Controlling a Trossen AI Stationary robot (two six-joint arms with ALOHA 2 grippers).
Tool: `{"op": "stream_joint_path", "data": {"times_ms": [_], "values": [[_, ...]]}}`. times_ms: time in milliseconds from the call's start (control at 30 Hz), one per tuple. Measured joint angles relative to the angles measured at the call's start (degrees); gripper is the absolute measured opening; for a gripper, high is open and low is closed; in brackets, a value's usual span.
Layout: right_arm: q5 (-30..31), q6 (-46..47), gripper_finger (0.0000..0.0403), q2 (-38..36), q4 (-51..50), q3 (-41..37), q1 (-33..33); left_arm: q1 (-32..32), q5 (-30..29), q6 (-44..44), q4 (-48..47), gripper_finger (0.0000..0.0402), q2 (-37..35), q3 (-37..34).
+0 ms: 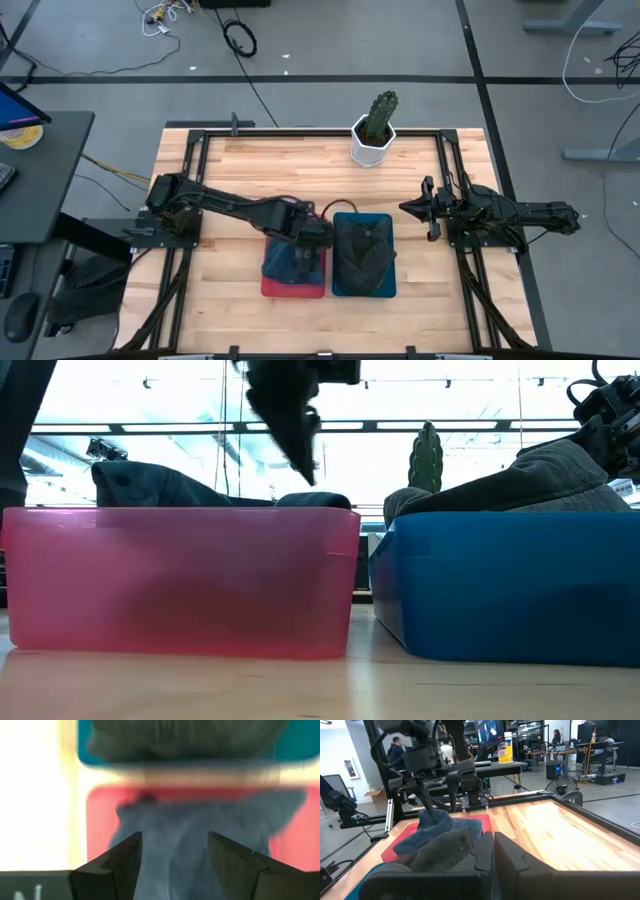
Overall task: Pick & Place hat
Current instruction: Return to Home Position
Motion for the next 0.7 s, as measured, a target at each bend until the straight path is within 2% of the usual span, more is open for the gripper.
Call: {"op": "stream_joint_path", "data": {"times_ms": [133, 233, 333, 500, 600, 700], "values": [[0.0, 0.0, 0.0021, 0.0, 0.0, 0.0, 0.0, 0.2, 0.1, 3.2, 7.9, 0.0227, -0.4, 0.0], [0.0, 0.0, 0.0021, 0.0, 0.0, 0.0, 0.0, 0.1, 5.0, 6.6, 13.6, 0.0227, -1.1, 0.1], [0.0, 0.0, 0.0021, 0.0, 0.0, 0.0, 0.0, 0.1, 11.4, 10.9, 14.6, 0.0227, -1.4, 0.0], [0.0, 0.0, 0.0021, 0.0, 0.0, 0.0, 0.0, 1.8, 12.0, 10.8, 15.1, 0.0227, -1.9, -0.5], [0.0, 0.0, 0.0021, 0.0, 0.0, 0.0, 0.0, 3.8, 12.0, 10.4, 17.2, 0.0227, -3.1, -3.8], [0.0, 0.0, 0.0021, 0.0, 0.0, 0.0, 0.0, 6.4, 12.4, 8.9, 22.1, 0.0227, -6.7, -10.4]]}}
